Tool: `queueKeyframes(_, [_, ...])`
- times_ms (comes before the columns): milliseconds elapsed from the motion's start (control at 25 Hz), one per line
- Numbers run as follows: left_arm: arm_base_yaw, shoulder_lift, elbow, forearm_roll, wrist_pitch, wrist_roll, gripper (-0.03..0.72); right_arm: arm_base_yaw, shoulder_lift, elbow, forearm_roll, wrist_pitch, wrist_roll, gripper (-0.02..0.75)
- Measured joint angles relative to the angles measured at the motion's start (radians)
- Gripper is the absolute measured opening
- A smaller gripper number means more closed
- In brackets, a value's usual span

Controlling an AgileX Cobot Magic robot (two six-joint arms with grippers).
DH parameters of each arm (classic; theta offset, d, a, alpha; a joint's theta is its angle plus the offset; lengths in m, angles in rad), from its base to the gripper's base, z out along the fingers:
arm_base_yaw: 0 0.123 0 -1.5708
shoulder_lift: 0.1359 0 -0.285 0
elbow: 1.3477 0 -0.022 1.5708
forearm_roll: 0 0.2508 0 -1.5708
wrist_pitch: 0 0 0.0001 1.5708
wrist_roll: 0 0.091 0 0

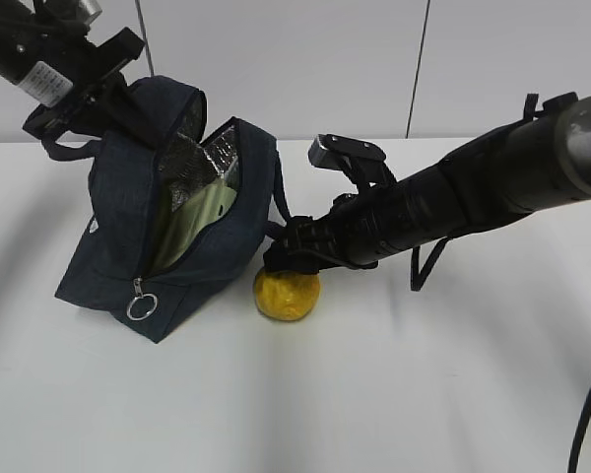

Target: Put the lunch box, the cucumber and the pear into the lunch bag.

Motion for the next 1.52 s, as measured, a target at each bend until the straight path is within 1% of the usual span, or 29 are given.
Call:
queueKeyframes(320, [0.000,0.000,0.000,0.000,0.000,0.000,0.000,0.000,0.006,-0.014,0.000,-0.023,-0.080,0.584])
queueKeyframes(720, [0.000,0.000,0.000,0.001,-0.001,0.000,0.000,0.000,0.006,-0.018,0.004,-0.015,-0.153,0.584])
queueKeyframes(1040, [0.000,0.000,0.000,0.009,-0.001,0.000,0.000,0.000,0.006,-0.018,0.074,0.024,-0.234,0.584])
queueKeyframes(1520, [0.000,0.000,0.000,0.009,-0.001,0.000,0.000,0.000,0.011,-0.018,0.110,0.005,-0.306,0.584])
